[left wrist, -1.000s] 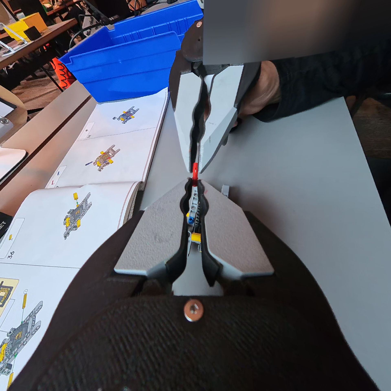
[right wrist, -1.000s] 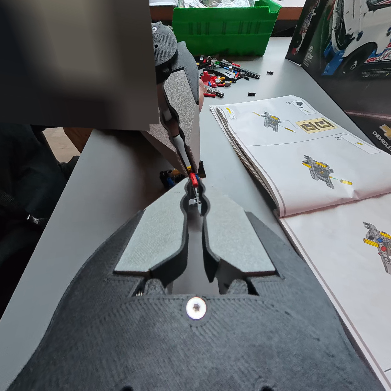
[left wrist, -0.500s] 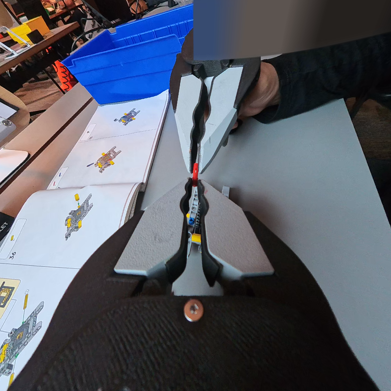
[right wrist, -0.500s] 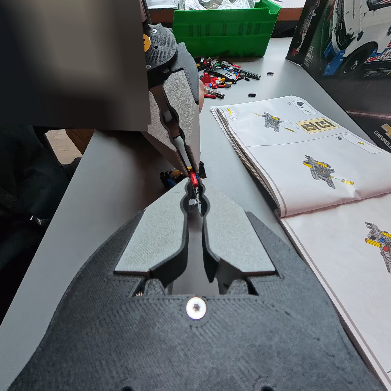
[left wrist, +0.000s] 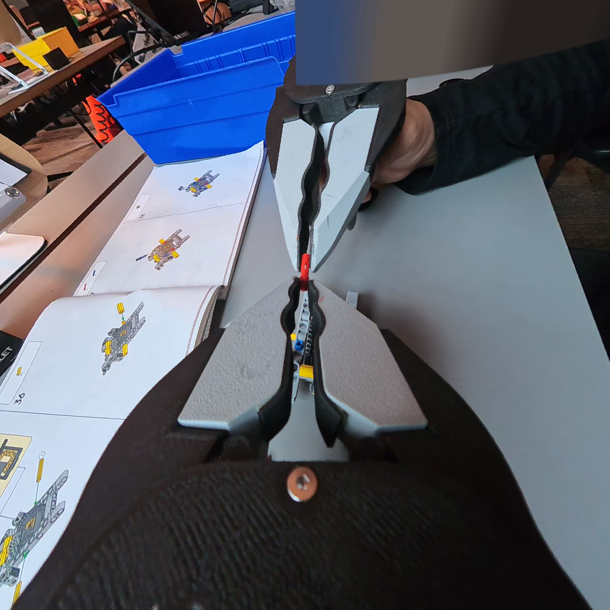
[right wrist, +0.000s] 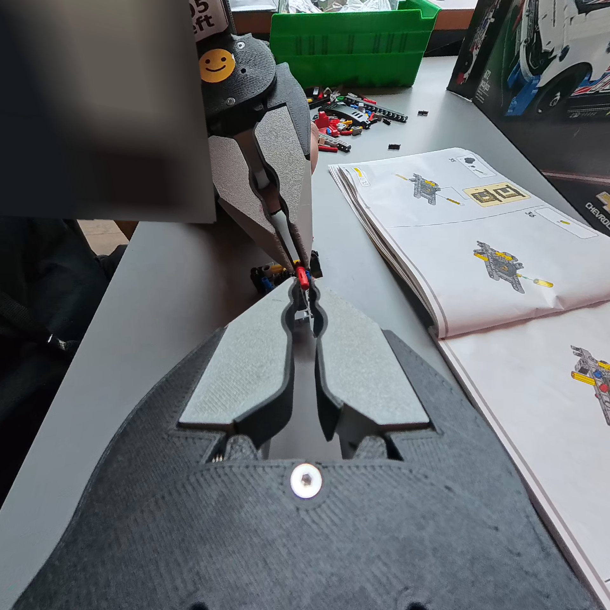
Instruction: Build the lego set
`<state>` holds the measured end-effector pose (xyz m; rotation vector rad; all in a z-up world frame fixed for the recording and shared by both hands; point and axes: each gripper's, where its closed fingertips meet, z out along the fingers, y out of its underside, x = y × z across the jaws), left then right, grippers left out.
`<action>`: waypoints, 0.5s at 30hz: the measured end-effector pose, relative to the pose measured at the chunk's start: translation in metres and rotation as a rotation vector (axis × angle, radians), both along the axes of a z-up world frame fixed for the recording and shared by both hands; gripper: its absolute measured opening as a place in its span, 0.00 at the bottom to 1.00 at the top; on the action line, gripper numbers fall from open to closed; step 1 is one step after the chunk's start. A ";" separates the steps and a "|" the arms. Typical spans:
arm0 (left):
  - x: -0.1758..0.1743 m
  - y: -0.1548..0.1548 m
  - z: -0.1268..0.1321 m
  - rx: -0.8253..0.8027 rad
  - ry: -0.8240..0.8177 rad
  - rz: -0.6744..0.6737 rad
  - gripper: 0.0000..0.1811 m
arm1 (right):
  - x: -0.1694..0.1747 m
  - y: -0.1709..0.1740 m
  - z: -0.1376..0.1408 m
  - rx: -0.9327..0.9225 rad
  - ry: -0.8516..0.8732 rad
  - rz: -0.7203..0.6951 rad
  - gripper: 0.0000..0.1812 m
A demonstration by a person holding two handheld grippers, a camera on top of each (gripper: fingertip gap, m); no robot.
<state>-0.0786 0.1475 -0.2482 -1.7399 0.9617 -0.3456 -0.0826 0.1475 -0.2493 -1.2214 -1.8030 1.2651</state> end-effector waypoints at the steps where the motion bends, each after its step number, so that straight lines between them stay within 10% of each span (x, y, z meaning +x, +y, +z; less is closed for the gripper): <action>1: 0.000 0.000 0.000 0.000 0.001 0.000 0.01 | 0.000 0.000 0.000 -0.001 -0.001 0.000 0.01; 15: -0.011 0.006 0.007 -0.042 -0.097 0.039 0.01 | -0.001 0.013 0.007 -0.069 0.024 -0.058 0.06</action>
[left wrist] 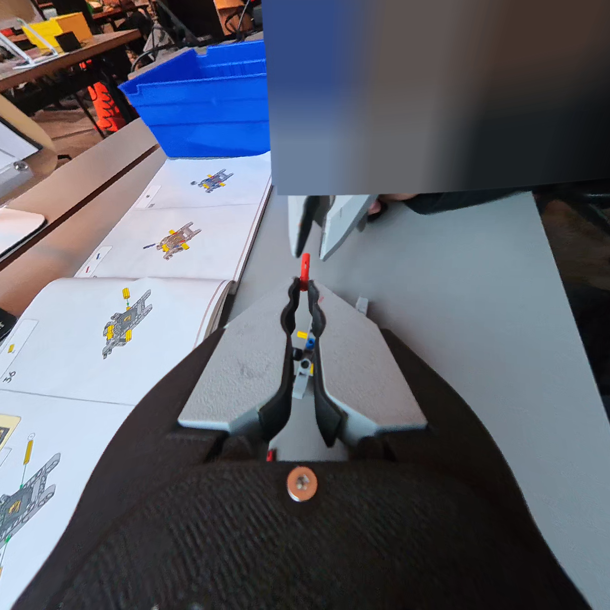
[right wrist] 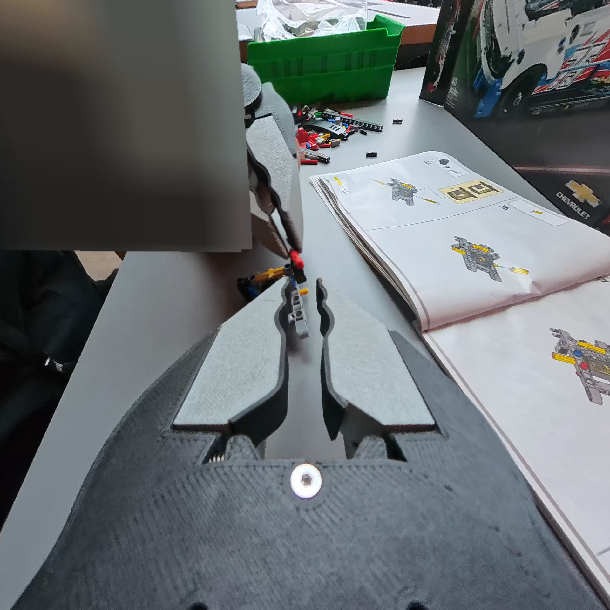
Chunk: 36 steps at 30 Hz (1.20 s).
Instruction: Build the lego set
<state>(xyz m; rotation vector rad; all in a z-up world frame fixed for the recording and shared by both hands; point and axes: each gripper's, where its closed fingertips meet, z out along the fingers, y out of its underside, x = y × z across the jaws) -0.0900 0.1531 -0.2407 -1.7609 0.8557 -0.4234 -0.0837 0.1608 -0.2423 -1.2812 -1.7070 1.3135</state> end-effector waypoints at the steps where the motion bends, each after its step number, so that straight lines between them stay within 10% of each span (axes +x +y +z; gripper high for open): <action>1: 0.003 -0.002 -0.001 0.003 0.009 -0.014 0.01 | 0.000 -0.001 0.001 -0.013 0.005 0.007 0.07; 36: -0.002 0.003 -0.007 -0.045 0.000 0.019 0.01 | 0.001 -0.006 0.002 0.005 0.010 0.030 0.04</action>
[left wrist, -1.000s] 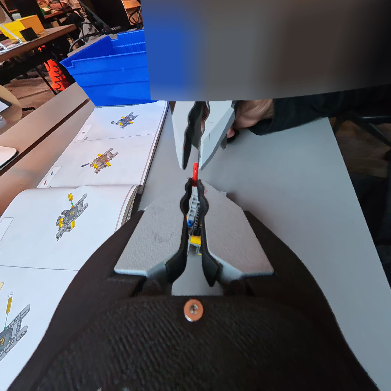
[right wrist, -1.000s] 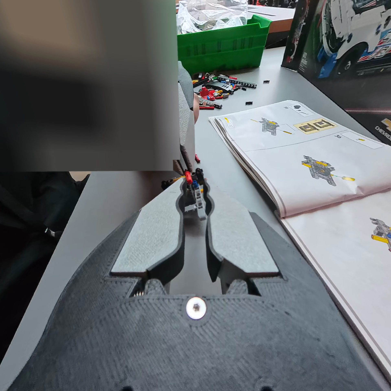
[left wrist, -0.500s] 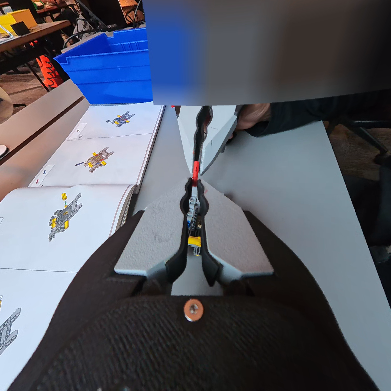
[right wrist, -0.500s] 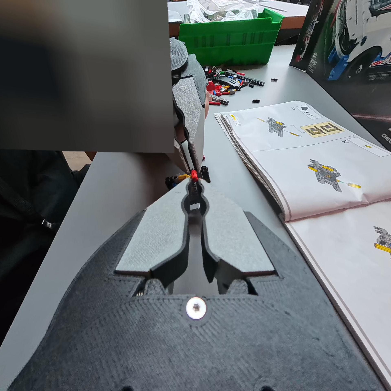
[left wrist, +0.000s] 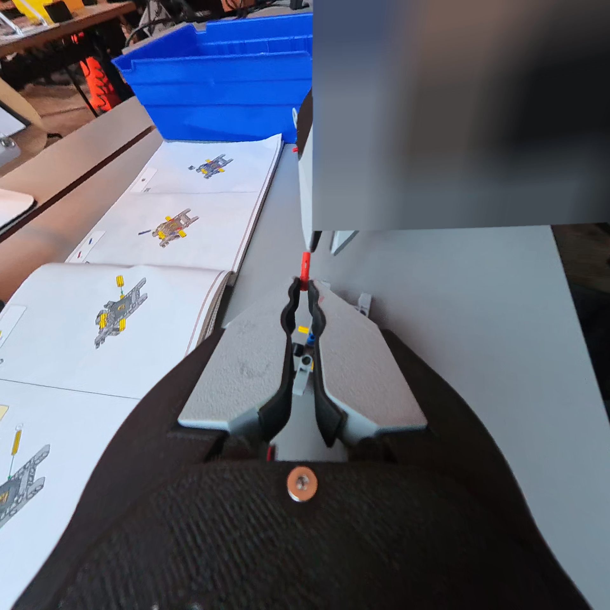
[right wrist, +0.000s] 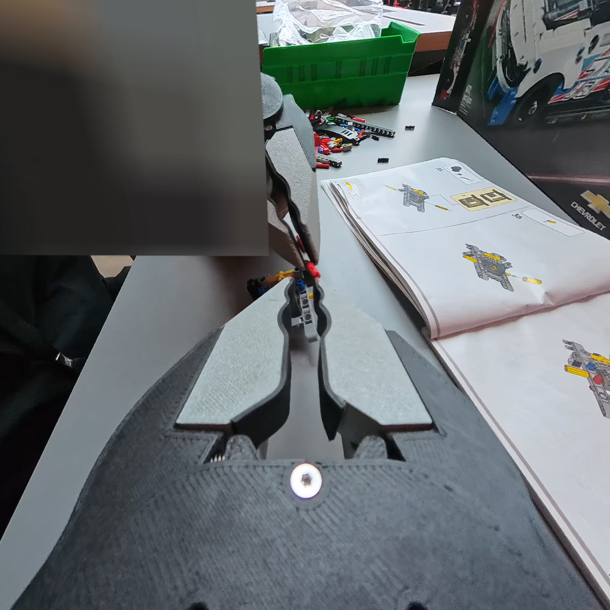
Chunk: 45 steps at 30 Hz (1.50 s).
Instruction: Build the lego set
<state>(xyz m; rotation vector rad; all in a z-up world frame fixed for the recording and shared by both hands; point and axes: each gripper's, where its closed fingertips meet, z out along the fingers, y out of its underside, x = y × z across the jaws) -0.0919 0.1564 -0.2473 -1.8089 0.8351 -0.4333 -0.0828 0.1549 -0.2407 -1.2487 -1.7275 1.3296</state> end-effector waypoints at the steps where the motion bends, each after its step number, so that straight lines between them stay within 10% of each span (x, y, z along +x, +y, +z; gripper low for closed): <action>1: 0.000 0.000 0.001 -0.010 -0.025 -0.004 0.01 | 0.000 0.001 0.000 -0.007 0.000 -0.004 0.04; 45: 0.016 -0.013 -0.004 -0.071 -0.053 -0.112 0.01 | 0.001 -0.011 -0.001 0.014 -0.002 0.049 0.00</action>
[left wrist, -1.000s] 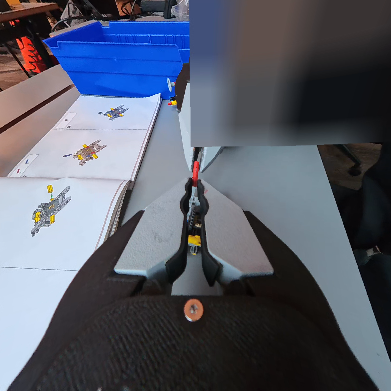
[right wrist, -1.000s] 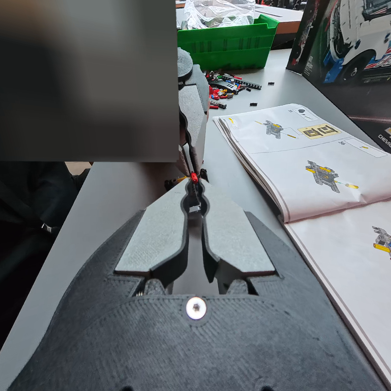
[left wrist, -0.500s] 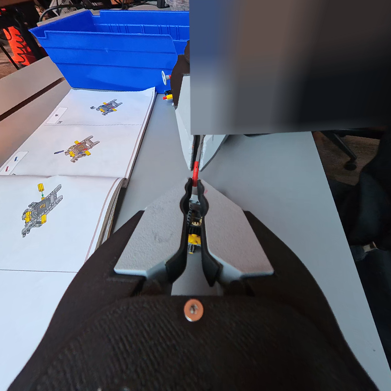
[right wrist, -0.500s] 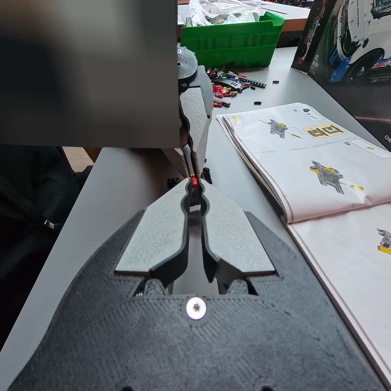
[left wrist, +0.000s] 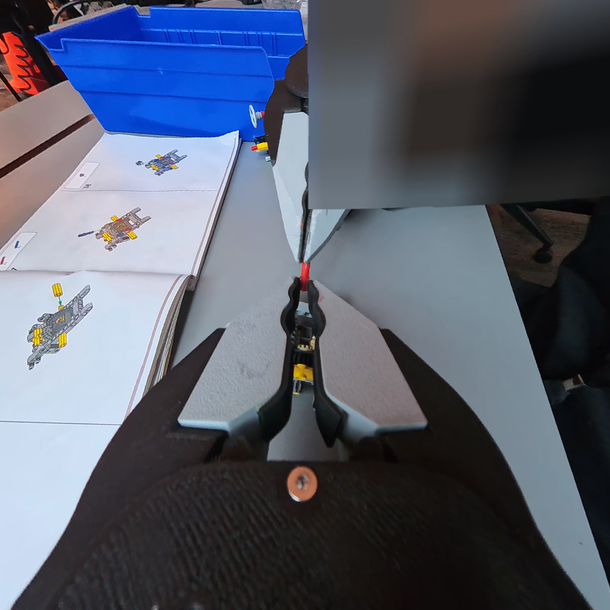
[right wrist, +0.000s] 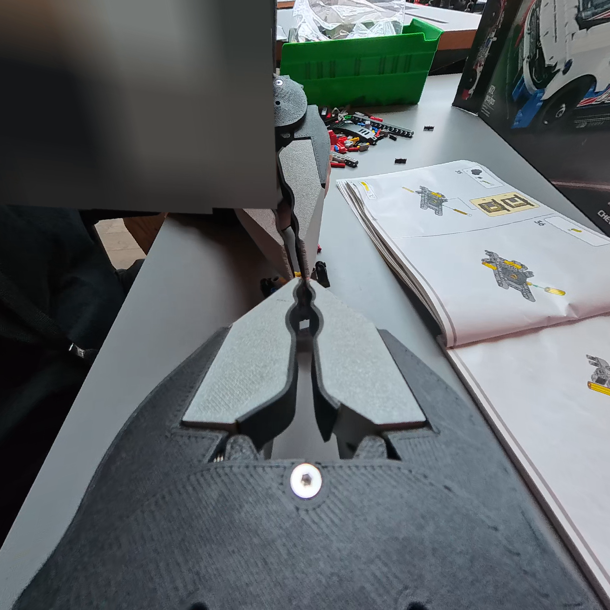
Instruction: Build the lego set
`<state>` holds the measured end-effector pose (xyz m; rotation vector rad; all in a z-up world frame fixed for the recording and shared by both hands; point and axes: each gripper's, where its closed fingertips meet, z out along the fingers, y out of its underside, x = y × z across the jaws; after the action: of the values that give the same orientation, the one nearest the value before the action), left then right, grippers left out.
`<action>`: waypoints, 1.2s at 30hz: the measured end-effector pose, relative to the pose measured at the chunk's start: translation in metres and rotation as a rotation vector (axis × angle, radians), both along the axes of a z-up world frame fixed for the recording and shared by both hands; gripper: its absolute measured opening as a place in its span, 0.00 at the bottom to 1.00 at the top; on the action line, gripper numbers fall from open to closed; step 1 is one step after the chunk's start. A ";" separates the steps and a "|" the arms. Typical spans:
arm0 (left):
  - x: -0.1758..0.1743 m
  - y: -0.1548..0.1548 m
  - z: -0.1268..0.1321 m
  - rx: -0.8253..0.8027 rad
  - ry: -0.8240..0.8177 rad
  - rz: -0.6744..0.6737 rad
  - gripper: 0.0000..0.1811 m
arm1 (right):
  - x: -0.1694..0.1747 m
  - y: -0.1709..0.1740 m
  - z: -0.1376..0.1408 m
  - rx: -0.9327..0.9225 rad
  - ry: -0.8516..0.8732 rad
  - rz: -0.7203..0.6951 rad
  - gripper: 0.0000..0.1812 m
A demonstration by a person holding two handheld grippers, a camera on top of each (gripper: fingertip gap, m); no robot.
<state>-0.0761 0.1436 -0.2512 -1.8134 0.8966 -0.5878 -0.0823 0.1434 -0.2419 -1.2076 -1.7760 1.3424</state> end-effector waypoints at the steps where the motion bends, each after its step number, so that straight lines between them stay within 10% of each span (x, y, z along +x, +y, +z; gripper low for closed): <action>1: 0.000 0.000 0.000 0.000 0.002 0.001 0.01 | 0.000 0.000 0.000 0.001 -0.001 0.000 0.00; 36: -0.002 0.001 -0.006 0.027 0.077 0.020 0.01 | 0.005 0.004 -0.018 0.092 -0.089 0.007 0.01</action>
<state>-0.0780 0.1449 -0.2576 -1.8293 0.9325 -0.4937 -0.0771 0.1469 -0.2599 -1.2290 -1.8846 1.2139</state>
